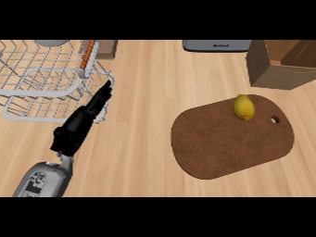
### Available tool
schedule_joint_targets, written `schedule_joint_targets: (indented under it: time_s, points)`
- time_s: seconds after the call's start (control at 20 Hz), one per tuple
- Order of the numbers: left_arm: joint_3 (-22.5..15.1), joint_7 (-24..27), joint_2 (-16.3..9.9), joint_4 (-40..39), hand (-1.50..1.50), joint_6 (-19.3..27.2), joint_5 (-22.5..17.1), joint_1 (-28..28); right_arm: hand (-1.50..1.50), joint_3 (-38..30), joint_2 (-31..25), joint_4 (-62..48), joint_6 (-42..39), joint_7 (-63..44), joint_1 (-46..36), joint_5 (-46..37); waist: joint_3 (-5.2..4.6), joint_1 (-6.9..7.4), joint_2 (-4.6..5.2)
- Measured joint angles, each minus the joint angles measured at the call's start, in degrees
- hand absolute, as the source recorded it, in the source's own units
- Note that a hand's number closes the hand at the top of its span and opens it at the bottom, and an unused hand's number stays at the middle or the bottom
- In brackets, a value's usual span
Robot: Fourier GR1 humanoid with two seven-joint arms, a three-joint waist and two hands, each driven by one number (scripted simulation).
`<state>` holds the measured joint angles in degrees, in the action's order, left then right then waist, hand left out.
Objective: Pick the tomato from the cutting board and place it in the cardboard box
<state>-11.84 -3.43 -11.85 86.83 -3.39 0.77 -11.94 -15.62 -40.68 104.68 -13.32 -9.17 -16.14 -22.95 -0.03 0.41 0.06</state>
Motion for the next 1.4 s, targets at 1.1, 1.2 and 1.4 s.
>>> schedule_joint_targets:
  time_s: [1.1, 1.2, 1.4]
  points:
    - [1.7, -1.2, 3.1, 1.0, 0.00, -2.2, 3.1, -0.4, 1.50, 7.3, 4.3, -49.5, 13.4, 13.7, -28.4, -17.7, 0.04, 0.86, 0.28]
    - [2.0, -2.4, 3.4, 1.3, 0.00, -2.3, 3.1, -1.2, 1.50, 7.9, 5.7, -54.6, 15.7, 14.9, -30.3, -19.4, 0.04, 0.96, 0.32]
    - [1.6, -2.1, 3.8, 1.6, 0.00, -2.4, 3.6, -0.8, -1.50, 6.5, 7.7, -64.1, 17.1, 15.7, -32.8, -19.4, 0.07, 1.31, 0.46]
